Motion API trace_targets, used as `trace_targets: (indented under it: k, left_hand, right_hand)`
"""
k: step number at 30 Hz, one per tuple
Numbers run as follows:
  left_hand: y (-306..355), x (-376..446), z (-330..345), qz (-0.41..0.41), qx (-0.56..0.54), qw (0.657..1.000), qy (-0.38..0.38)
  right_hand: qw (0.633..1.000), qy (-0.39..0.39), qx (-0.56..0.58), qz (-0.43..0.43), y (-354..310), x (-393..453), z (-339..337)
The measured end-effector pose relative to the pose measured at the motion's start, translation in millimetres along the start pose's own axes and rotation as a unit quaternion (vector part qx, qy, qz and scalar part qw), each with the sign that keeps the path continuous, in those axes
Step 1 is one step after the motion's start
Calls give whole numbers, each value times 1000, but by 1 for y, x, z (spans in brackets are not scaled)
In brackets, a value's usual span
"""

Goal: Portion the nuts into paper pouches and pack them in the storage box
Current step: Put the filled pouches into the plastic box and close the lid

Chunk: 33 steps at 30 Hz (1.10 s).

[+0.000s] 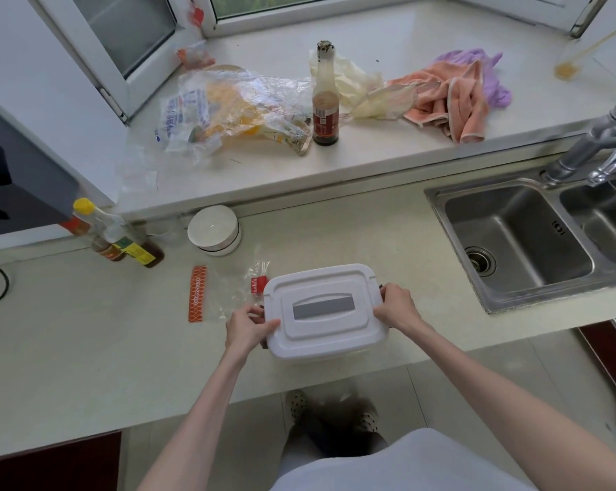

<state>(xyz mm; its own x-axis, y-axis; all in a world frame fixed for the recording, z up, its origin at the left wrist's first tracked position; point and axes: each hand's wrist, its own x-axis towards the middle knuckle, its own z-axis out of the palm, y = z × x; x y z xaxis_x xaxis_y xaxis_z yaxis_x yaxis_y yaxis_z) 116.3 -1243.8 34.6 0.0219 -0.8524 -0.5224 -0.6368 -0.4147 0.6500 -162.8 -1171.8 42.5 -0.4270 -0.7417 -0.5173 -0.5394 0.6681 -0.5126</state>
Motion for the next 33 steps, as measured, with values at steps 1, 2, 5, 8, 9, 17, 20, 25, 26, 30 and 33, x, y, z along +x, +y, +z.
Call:
trace_targets:
  k: [1, 2, 5, 8, 9, 17, 20, 25, 26, 30, 33]
  left_hand:
    - [-1, 0, -1, -2, 4, 1000, -8]
    - [-3, -1, -1, -4, 9, 1000, -10]
    - [-5, -4, 2, 3, 30, 1000, 5]
    - [-4, -2, 5, 20, 79, 997, 10]
    - [-4, 0, 5, 23, 89, 996, 10]
    - [-9, 11, -1, -31, 80, 996, -11]
    - [-10, 10, 2, -46, 39, 996, -58]
    - [-6, 5, 11, -45, 23, 997, -54]
    - [-4, 4, 13, -36, 46, 998, -36]
    - [-7, -1, 21, -1, 87, 996, 7]
    - [-10, -2, 24, 12, 93, 996, 11]
  right_hand:
    - [1000, 0, 1, 1, 1, 0, 0]
    - [1000, -2, 1, 2, 2, 0, 1]
    - [1000, 0, -7, -7, 5, -2, 6]
    - [1000, 16, -15, -21, 4, -3, 9]
    - [999, 15, -23, -21, 4, -3, 8]
    - [996, -39, 33, 72, 4, 7, 2]
    - [990, -73, 77, 94, 2, 6, 3]
    - [994, -58, 52, 75, 5, 5, 7]
    - [997, -43, 20, 67, 4, 3, 7]
    - [996, -4, -80, 31, 5, -3, 11]
    - [998, -41, -17, 36, 10, -4, 12]
